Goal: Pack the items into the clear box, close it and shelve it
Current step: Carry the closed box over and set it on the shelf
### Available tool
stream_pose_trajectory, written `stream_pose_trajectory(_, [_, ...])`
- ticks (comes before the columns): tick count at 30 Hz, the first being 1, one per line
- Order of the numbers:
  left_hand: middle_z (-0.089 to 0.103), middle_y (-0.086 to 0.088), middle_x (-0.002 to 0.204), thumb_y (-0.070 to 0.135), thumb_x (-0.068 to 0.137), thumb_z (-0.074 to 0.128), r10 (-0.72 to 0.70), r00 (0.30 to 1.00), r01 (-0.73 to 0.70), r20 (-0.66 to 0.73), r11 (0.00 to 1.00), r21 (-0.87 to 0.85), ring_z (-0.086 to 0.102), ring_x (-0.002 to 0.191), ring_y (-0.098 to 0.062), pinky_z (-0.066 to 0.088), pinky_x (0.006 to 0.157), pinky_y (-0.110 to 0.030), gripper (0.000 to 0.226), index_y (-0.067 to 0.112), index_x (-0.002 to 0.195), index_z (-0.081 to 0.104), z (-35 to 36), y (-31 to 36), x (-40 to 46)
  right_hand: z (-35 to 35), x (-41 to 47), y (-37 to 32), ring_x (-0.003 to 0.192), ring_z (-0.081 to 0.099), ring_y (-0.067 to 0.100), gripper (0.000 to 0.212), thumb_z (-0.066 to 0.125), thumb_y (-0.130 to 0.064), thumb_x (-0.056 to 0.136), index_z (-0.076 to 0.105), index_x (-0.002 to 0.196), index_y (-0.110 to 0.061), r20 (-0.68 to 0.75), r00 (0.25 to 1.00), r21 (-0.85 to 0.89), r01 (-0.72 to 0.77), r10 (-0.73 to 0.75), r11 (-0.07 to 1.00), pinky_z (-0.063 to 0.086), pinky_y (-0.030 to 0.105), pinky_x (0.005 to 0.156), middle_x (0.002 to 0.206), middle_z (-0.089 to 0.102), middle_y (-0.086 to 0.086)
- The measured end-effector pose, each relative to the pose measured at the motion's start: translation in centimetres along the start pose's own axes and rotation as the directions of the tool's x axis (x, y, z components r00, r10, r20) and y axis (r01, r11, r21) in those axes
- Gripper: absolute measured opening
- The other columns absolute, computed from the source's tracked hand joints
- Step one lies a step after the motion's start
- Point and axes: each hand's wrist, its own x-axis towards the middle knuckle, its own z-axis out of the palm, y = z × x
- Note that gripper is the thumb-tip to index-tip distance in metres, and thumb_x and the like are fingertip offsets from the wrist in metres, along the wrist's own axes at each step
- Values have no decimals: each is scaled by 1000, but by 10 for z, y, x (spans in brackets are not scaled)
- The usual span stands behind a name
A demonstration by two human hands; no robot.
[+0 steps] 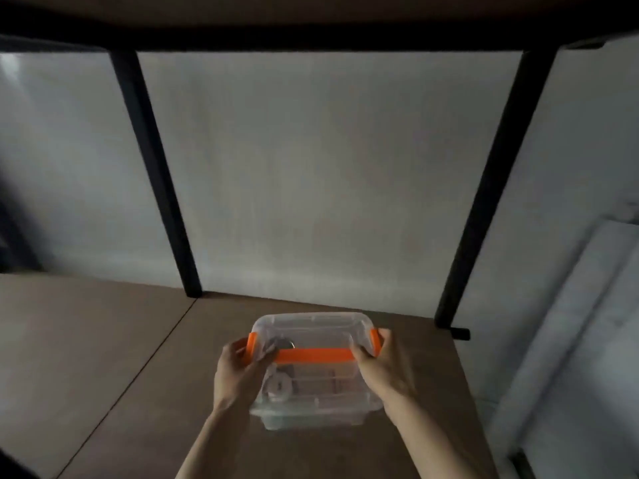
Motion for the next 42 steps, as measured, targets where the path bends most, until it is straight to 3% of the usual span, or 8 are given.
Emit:
stream_pose_trajectory(5, [73,-1,69,62,39,72,-22,988,15,153,999,50,72,75,-24,59,77,-46,43,38,76,75,39,-24,13,-11,4,47,72,53,-1,38,69,-36,93,56,122,-14,-100,988,-14,-116,114,993,36,13,51,95,58,-6])
stream_pose_trajectory(9, [74,5,79,59,37,74,-107,975,88,197,991,101,72,78,-19,59,80,-45,50,33,79,65,56,-50,9,-8,1,78,88,63,12,43,70,-36,92,55,126,-15,-117,976,-35,-187,182,982,49,21,65,107,63,0])
stream_pose_trajectory(14, [73,4,92,45,53,87,-184,960,143,211,970,196,70,85,-19,58,83,-46,68,20,112,65,67,-90,7,5,-7,106,110,67,22,49,68,-38,92,53,132,-15,-138,970,-117,-215,199,970,57,34,88,123,65,4])
stream_pose_trajectory(23, [71,5,93,33,67,88,-233,955,172,185,939,296,69,84,-16,58,76,-36,62,17,121,60,76,-133,-4,20,-14,141,113,65,20,49,62,-45,94,53,132,-14,-123,973,-236,-218,194,947,51,29,87,124,64,3])
stream_pose_trajectory(27, [70,1,101,49,74,80,-162,970,94,180,936,339,67,89,-20,49,65,-30,65,16,126,59,78,-134,-11,23,-14,145,114,64,19,51,58,-46,96,51,135,-15,-117,981,-279,-185,158,942,56,34,93,126,63,3])
stream_pose_trajectory(31, [61,-6,131,54,89,58,-56,975,-63,217,859,507,63,110,-30,53,87,-46,64,20,142,43,79,-133,-21,25,-17,150,119,64,22,57,56,-45,98,44,143,-14,-112,989,-310,-131,101,942,56,37,95,133,61,6])
stream_pose_trajectory(36, [26,-10,162,49,98,43,45,953,-238,299,721,651,46,137,-32,49,99,-45,78,16,158,6,78,-128,-39,24,-27,155,115,68,24,65,46,-46,101,32,152,-9,-95,995,-447,-27,-18,894,58,37,89,140,57,10])
stream_pose_trajectory(42, [3,-8,168,55,97,38,179,882,-452,436,585,673,10,154,-24,20,121,-37,81,16,159,2,67,-138,-44,23,-45,162,119,66,20,67,42,-45,102,22,158,-14,-37,982,-574,130,-184,809,63,31,84,151,48,10])
